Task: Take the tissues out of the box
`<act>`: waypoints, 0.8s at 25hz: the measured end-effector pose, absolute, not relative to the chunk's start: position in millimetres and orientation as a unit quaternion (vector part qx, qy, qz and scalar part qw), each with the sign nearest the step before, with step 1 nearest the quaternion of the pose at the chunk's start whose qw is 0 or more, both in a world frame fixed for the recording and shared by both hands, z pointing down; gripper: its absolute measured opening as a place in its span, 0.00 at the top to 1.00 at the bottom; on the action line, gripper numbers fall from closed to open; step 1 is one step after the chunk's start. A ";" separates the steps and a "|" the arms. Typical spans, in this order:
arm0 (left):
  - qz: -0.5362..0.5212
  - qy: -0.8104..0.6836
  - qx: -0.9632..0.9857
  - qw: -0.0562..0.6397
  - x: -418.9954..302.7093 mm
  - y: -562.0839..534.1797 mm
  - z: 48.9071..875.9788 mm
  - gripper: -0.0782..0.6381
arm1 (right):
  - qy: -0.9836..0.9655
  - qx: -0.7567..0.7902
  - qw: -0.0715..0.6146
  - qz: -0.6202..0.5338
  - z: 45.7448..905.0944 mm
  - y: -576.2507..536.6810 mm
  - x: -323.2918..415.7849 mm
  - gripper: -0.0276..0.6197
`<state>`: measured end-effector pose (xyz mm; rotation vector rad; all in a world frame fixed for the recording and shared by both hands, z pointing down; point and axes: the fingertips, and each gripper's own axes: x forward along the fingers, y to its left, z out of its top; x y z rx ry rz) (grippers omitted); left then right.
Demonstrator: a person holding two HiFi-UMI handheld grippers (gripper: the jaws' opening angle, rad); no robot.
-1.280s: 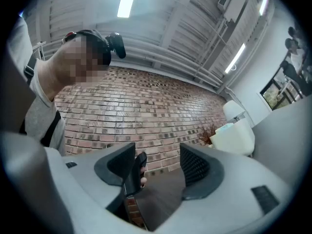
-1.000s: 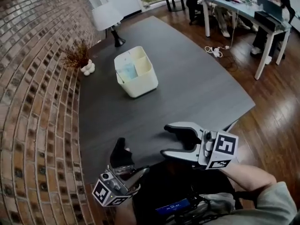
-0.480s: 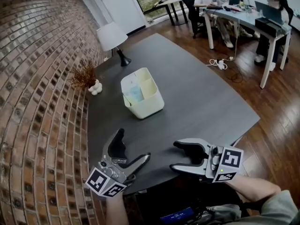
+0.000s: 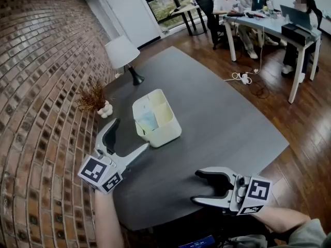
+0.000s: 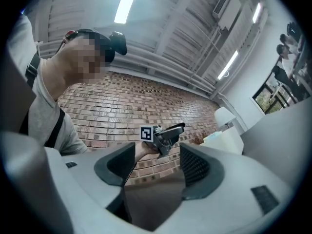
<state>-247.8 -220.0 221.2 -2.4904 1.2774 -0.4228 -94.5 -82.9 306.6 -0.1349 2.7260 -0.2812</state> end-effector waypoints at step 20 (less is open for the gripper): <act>-0.565 0.238 -0.790 0.017 -297.1 -383.5 328.8 0.10 | 0.971 -0.036 0.200 -0.124 311.8 -85.7 -91.8 0.49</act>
